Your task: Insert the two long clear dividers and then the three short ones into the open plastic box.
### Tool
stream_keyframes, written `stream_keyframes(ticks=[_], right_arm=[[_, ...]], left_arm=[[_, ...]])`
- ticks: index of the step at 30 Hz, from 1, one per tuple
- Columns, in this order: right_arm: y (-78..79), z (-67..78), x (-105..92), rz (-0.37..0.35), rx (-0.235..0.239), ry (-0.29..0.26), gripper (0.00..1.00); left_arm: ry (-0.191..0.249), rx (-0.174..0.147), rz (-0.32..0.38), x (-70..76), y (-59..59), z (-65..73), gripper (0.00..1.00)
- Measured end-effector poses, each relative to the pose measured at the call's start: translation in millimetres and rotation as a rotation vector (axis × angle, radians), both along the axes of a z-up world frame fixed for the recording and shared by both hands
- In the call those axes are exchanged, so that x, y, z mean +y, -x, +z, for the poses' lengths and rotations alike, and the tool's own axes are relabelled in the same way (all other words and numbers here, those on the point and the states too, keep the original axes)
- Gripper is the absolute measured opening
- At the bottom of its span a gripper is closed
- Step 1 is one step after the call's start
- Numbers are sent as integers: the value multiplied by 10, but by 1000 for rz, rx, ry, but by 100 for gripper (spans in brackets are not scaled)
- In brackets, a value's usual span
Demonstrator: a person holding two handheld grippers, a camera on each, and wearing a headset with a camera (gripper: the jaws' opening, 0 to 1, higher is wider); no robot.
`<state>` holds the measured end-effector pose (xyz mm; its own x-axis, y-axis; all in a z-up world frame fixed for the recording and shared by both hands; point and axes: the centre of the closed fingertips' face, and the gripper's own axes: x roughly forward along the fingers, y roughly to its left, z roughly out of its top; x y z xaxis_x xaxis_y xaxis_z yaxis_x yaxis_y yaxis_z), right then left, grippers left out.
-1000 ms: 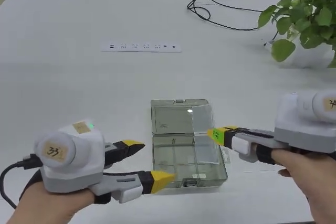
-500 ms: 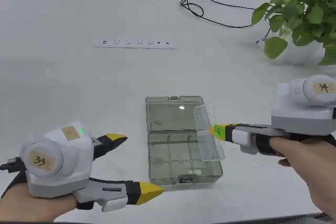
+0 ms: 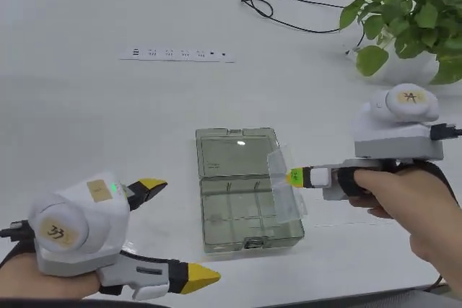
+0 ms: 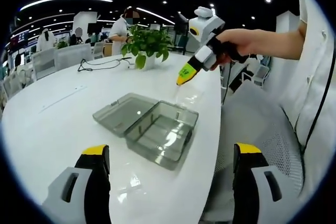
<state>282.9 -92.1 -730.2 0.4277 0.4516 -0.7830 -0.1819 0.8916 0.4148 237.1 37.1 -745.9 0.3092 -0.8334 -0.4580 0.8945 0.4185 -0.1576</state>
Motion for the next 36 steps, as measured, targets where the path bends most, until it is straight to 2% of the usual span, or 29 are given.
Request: stream_keyframes(ticks=[5,8,12,17,26,28,36], right_arm=[[-2,-103,-14,-9,50,16,7],[-7,-241,-52,-19,92,20,6],[-7,-349,-67,-21,121,34,6],[-20,-410,-47,-16,160,51,6],[35,-502,32,-15,196,75,6],[7,-551,9,-16,201,79,6],[4,-623,-5,-25,205,84,6]], left_arm=[[-15,-17,-36,11,13,-47,100],[-4,-12,-38,15,3,-59,100],[0,-13,-36,19,-3,-59,100],[10,-9,-39,7,5,-72,100],[20,2,-37,19,19,-92,100],[24,5,-35,18,19,-91,100],[30,12,-34,4,12,-99,99]])
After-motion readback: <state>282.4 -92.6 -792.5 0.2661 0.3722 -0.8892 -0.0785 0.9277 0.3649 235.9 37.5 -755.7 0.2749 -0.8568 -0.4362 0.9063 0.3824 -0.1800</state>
